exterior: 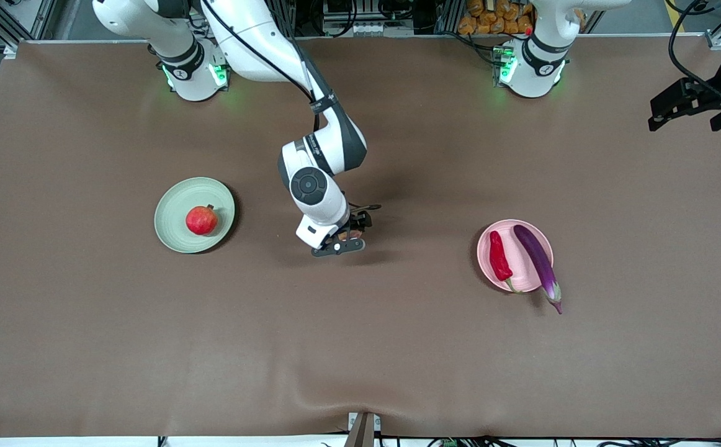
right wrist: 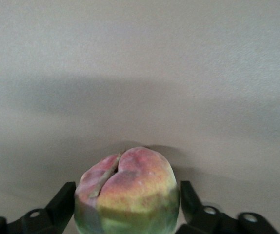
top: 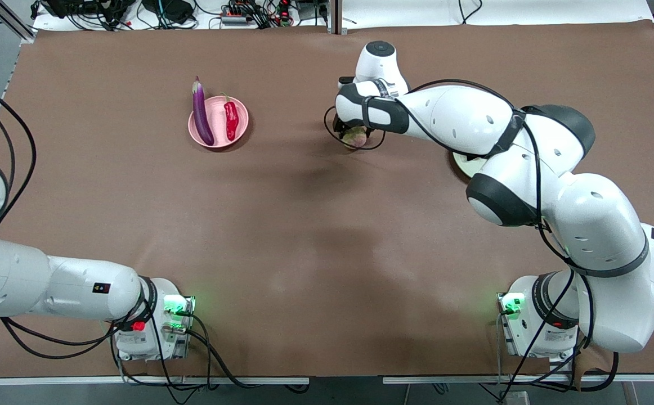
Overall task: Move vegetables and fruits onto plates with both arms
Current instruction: 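Grasp the pale peach with the right gripper, then carry the peach onto the green plate and open the right gripper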
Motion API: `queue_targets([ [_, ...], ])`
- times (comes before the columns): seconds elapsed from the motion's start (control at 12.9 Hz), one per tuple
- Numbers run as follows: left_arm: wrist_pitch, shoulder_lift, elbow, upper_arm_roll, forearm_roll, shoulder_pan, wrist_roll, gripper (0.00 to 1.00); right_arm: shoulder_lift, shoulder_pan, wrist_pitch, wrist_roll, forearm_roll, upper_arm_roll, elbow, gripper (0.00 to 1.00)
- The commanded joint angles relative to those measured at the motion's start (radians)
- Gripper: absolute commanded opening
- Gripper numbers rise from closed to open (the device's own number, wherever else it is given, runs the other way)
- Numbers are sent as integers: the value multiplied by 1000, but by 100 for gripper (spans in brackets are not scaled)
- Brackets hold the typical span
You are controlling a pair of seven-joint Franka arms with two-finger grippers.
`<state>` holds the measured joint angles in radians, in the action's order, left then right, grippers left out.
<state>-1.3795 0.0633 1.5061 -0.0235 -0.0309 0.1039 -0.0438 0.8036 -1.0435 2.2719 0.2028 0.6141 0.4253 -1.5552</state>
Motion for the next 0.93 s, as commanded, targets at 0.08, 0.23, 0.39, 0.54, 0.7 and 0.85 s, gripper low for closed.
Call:
queue_targets([
  [0.08, -15, 33, 26, 1, 12, -3, 7, 100, -98, 10, -28, -8, -2, 70, -55, 35],
  [0.23, -9, 32, 26, -4, 11, -4, 2, 100, -183, 10, -122, -96, -4, 168, -104, 34],
  [0.39, 13, 42, 28, -4, 11, -6, 7, 100, -285, 8, -169, -227, -8, 248, -217, 33],
  [0.54, 14, 43, 28, -1, 11, -4, 1, 100, -371, 8, -175, -441, -13, 349, -354, 33],
  [0.7, 13, 43, 26, 2, 12, -3, -1, 100, -363, 25, -254, -702, -11, 476, -407, 33],
  [0.85, 14, 41, 23, 2, 11, 2, -1, 100, -359, 112, -365, -755, -13, 492, -410, 33],
])
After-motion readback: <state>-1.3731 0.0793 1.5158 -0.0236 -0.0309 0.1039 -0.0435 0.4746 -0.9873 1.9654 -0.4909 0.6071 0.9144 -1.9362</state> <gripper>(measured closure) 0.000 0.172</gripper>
